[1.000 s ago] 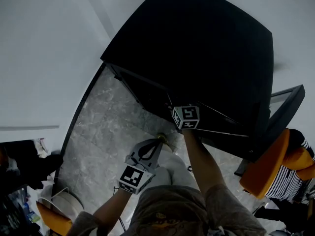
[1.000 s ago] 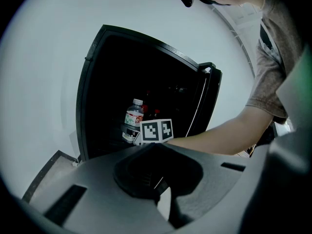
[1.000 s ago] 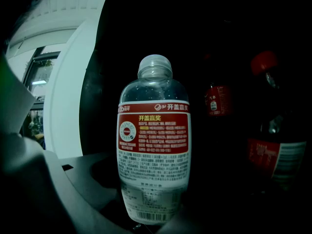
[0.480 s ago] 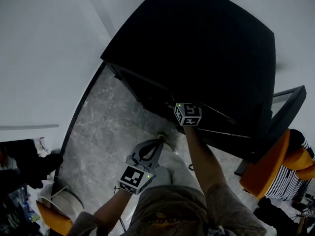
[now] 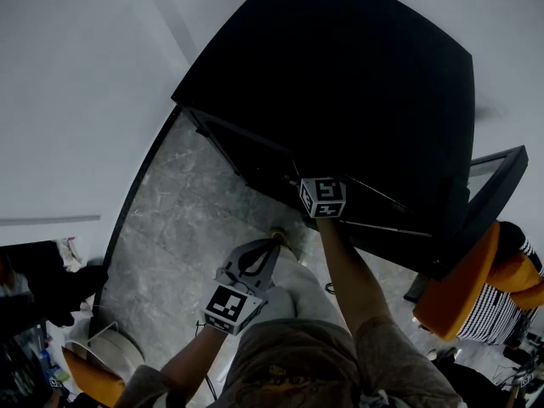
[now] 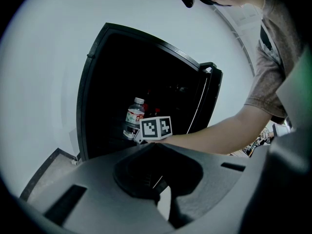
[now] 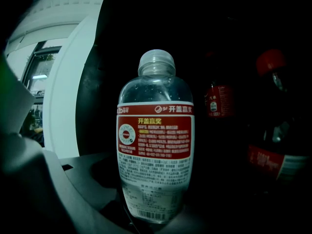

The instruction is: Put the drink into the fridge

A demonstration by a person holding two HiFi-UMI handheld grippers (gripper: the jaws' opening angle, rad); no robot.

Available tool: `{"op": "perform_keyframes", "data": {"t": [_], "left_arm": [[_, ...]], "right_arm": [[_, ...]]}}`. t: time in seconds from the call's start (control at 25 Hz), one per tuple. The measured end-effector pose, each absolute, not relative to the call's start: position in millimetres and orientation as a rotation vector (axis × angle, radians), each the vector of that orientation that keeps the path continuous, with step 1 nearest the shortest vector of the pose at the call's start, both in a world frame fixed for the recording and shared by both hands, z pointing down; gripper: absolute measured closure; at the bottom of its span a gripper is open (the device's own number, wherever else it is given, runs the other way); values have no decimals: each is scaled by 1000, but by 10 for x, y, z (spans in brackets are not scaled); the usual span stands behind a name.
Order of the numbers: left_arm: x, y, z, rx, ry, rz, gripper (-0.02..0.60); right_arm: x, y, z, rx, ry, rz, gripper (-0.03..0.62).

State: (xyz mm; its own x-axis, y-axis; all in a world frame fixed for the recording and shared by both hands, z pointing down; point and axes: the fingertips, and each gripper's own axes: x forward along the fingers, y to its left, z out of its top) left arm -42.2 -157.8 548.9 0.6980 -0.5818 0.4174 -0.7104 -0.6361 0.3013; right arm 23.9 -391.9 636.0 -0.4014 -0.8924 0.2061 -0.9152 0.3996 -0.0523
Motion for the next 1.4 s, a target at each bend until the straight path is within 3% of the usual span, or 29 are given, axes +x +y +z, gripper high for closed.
{"op": "perform_keyframes", "data": {"t": [1.4], "left_arm": [[-335, -1347, 5338, 2487, -949, 373, 577]], "right_arm": [[288, -3422, 6332, 1642, -2441, 313, 272]]}}
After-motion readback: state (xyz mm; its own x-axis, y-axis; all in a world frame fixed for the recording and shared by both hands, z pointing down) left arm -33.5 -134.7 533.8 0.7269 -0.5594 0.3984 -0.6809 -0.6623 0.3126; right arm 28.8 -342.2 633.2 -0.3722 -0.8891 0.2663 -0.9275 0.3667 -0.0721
